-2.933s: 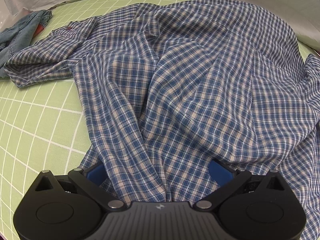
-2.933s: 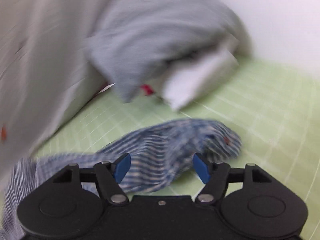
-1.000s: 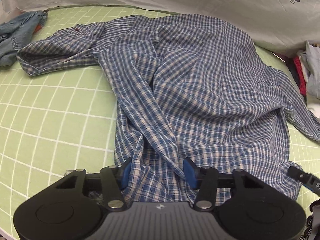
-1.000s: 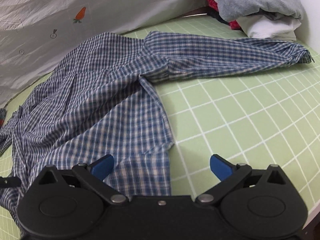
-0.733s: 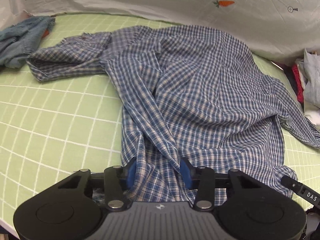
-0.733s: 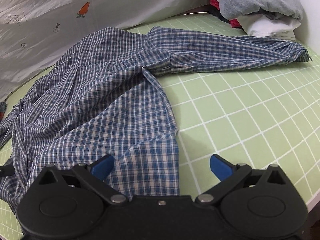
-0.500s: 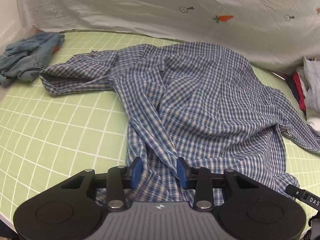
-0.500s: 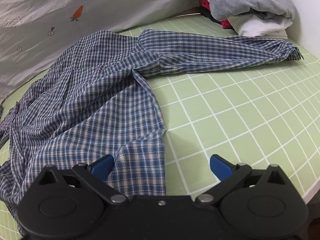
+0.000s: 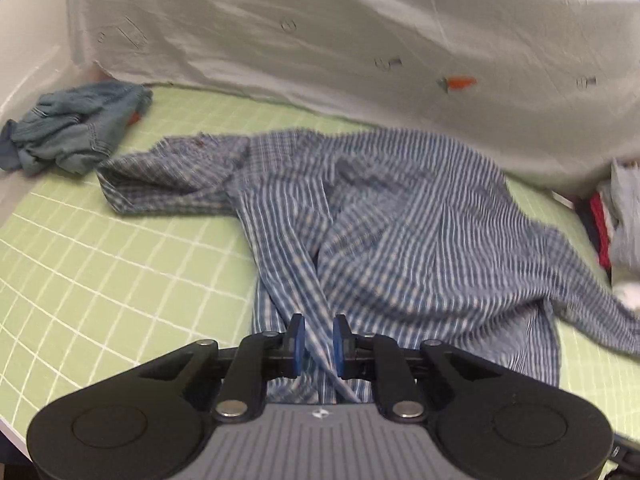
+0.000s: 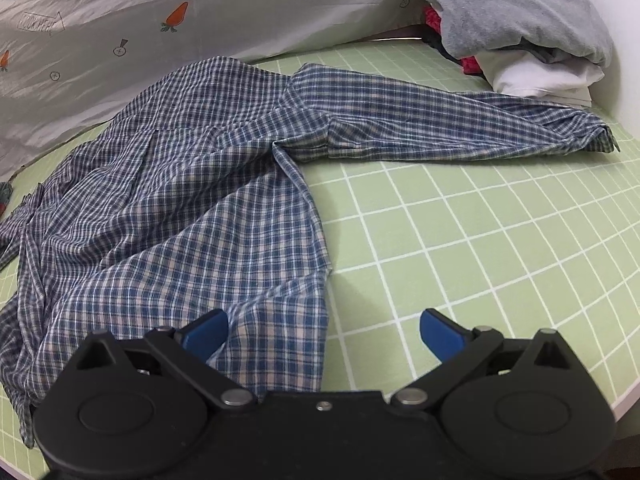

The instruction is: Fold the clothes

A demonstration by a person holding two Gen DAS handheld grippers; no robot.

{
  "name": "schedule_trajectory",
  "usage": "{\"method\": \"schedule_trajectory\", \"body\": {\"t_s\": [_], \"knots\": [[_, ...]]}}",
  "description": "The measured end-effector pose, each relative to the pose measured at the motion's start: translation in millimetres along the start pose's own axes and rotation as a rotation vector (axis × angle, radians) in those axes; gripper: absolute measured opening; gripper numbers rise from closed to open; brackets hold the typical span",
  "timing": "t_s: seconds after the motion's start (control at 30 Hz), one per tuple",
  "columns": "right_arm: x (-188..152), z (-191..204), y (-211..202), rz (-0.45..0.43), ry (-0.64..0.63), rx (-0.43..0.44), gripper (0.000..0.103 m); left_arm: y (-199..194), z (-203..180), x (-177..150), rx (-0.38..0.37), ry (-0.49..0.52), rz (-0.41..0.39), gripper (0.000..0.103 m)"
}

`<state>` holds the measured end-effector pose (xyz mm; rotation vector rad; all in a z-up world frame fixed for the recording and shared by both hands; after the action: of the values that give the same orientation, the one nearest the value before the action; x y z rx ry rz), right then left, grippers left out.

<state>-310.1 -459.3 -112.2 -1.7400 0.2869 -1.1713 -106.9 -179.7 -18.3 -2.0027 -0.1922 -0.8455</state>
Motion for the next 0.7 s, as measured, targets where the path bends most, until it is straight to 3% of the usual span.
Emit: {"method": "schedule_trajectory", "body": {"t_s": [0.13, 0.33, 0.57, 0.6, 0.67, 0.7], "knots": [[-2, -1, 4, 0.018, 0.01, 0.008, 0.103, 8, -3, 0, -0.045, -0.006, 0.036, 0.016], [-6, -2, 3, 0.021, 0.01, 0.015, 0.103, 55, 0, -26, -0.023, -0.026, 0.245, 0.017], [-10, -8, 4, 0.046, 0.043, 0.031, 0.102, 72, 4, -33, -0.06, -0.044, 0.291, 0.017], [-10, -9, 4, 0.053, 0.052, 0.037, 0.099, 74, 3, -33, -0.06, -0.037, 0.297, 0.017], [-11, -10, 5, 0.067, 0.072, 0.059, 0.088, 72, 6, -33, -0.075, -0.042, 0.288, 0.003], [-11, -11, 5, 0.074, 0.081, 0.07, 0.082, 70, 8, -32, -0.082, -0.051, 0.28, 0.002]]}}
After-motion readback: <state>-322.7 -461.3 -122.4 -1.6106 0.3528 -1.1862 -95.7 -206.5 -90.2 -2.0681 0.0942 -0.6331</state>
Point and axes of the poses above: each gripper's, at about its wrist camera, not at the fingertips, and y roughly the way its jaws point, z to its left, x to its top, the point moved 1 cm from there along y, roughly the way its jaws point, and after that the axes turned 12 degrees about -x, right-handed, at the moved point
